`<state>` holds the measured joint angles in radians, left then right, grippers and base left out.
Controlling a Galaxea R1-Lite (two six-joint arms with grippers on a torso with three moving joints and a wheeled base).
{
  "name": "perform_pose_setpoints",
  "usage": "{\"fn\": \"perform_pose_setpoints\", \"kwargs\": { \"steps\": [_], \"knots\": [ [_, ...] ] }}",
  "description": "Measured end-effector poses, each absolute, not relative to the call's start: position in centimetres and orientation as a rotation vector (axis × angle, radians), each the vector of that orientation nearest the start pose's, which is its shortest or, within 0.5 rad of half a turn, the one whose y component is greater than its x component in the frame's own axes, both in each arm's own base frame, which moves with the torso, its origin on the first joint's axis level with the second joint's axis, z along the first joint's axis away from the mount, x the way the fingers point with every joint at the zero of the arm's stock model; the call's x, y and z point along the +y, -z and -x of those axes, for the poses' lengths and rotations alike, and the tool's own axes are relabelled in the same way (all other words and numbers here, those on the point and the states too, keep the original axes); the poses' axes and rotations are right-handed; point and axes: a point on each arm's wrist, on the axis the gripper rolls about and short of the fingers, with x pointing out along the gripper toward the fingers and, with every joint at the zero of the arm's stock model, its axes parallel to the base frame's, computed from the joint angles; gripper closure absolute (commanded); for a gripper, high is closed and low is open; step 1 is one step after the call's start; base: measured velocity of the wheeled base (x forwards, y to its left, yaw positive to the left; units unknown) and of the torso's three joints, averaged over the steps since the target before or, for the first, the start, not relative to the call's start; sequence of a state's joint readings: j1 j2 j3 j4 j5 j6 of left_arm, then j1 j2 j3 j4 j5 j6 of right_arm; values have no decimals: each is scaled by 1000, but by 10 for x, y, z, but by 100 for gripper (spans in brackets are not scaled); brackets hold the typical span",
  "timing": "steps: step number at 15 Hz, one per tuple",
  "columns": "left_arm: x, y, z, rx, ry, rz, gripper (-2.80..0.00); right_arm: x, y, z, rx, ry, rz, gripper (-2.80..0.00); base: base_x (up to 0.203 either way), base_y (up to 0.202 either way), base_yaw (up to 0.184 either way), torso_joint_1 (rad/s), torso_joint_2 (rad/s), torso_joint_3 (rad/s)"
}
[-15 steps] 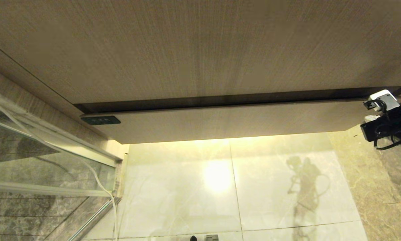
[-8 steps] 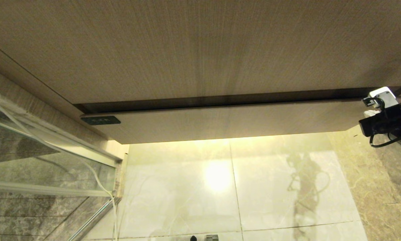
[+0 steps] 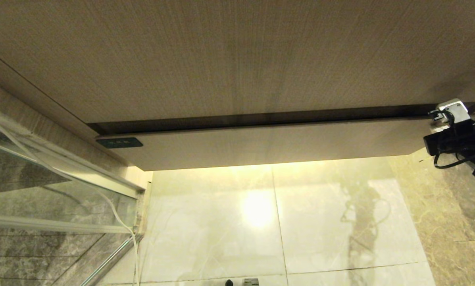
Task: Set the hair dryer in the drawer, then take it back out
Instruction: Pull open the drawer
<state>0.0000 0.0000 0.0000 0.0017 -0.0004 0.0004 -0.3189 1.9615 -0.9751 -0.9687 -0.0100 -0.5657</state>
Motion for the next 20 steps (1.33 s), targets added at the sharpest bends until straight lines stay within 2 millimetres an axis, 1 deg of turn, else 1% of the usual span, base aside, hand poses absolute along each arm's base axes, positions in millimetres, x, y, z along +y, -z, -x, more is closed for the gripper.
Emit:
{"fn": "perform_pose_setpoints", "kwargs": {
  "steps": [4,10,15,18,20],
  "knots": [
    [0,-75,23,2,0,0,0,-121,-173,-365,71,326,562,0,0,0,0,0,0,0],
    [0,-75,23,1,0,0,0,-122,-170,-373,60,325,556,0,0,0,0,0,0,0],
    [0,-75,23,1,0,0,0,-123,-169,-384,37,327,552,0,0,0,0,0,0,0],
    [0,-75,23,1,0,0,0,-121,-165,-382,86,309,548,0,0,0,0,0,0,0],
    [0,-75,23,1,0,0,0,-119,-162,-371,184,279,546,0,0,0,0,0,0,0]
  ]
}}
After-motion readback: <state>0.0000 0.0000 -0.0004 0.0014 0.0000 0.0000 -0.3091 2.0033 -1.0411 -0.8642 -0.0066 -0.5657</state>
